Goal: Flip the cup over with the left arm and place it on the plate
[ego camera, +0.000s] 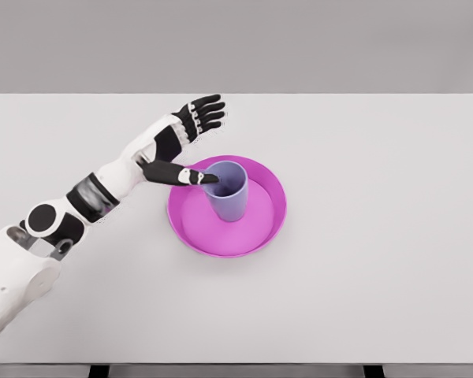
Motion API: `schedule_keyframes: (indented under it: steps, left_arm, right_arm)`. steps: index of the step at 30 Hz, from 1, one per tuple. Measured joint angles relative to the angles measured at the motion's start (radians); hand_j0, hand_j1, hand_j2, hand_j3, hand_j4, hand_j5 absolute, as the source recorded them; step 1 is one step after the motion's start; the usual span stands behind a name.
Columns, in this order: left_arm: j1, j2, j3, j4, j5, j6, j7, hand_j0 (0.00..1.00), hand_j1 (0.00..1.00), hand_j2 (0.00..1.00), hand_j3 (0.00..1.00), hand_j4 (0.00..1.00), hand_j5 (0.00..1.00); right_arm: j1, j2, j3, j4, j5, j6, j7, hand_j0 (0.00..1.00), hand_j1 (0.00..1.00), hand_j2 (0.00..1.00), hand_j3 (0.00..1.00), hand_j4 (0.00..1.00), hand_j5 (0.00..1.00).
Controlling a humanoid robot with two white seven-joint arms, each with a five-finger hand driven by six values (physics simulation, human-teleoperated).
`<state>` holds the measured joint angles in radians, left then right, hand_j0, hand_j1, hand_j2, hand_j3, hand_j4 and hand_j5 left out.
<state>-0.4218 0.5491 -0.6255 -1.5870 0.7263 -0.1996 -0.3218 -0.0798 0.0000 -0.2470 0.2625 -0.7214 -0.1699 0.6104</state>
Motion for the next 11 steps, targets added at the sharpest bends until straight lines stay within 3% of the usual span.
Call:
schedule_keyframes:
  steps: [5, 8, 11]
  left_arm:
    - [-0.040, 0.244, 0.016, -0.070, 0.056, -0.007, -0.220, 1.00, 1.00, 1.00, 1.00, 1.00, 1.00]
    - [-0.035, 0.367, 0.034, -0.075, 0.102, -0.008, -0.263, 1.00, 1.00, 1.00, 1.00, 1.00, 1.00]
    - [-0.037, 0.424, 0.043, -0.071, 0.119, -0.008, -0.280, 1.00, 1.00, 1.00, 1.00, 1.00, 1.00]
  right_arm:
    - [0.000, 0.000, 0.000, 0.000, 0.000, 0.000, 0.000, 1.00, 1.00, 1.00, 1.00, 1.00, 1.00]
    - [0.000, 0.000, 0.000, 0.000, 0.000, 0.000, 0.000, 1.00, 1.00, 1.00, 1.00, 1.00, 1.00]
    - [0.000, 0.000, 0.000, 0.000, 0.000, 0.000, 0.000, 1.00, 1.00, 1.00, 1.00, 1.00, 1.00]
